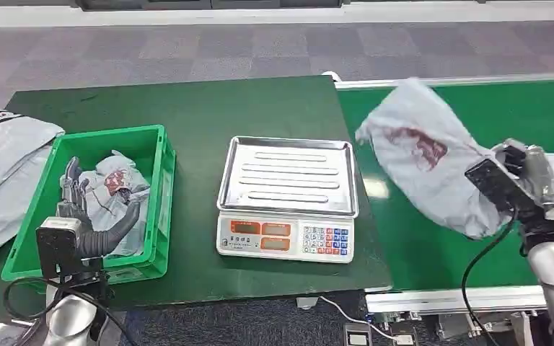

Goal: Moved the parcel from conveyor to table for the left to box.

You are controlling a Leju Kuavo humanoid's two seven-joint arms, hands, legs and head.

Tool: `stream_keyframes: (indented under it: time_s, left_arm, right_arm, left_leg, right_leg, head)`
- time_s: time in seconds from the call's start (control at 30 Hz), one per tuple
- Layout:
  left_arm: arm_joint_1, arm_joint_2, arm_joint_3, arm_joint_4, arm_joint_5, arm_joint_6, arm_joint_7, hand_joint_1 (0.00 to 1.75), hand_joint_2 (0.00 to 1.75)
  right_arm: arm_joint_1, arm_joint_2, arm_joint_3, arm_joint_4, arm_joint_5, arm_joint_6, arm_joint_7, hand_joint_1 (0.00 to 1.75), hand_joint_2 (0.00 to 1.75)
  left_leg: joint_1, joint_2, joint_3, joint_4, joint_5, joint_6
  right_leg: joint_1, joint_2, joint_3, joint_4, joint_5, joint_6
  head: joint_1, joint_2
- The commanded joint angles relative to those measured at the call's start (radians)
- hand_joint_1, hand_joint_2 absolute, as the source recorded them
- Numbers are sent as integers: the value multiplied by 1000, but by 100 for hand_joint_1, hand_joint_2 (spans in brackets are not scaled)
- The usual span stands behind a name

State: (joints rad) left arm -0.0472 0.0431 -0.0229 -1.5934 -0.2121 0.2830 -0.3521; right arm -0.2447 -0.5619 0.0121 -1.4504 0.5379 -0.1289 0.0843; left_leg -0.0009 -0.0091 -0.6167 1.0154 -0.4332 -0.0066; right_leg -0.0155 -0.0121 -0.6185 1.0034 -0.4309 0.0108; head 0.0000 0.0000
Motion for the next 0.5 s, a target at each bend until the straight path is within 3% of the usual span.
stream_keyframes:
  time_s: [0.03, 0.5]
  left_arm:
    - [-7, -21, 27, 24, 3, 10, -2, 0, 175]
    - [-3, -21, 26, 23, 2, 12, -3, 0, 175]
  right_arm:
    - [-124, 107, -72, -27, -19, -4, -18, 175, 175]
    - [-141, 112, -55, -25, -23, -5, -27, 175, 175]
  left_leg:
    - [-1, 4, 2, -1, -1, 0]
    - [0, 3, 4, -2, -1, 0]
  right_leg:
    - [-1, 5, 1, -1, 1, -1]
    - [0, 3, 3, -2, 0, 0]
  head:
    - [0, 0]
    - [0, 0]
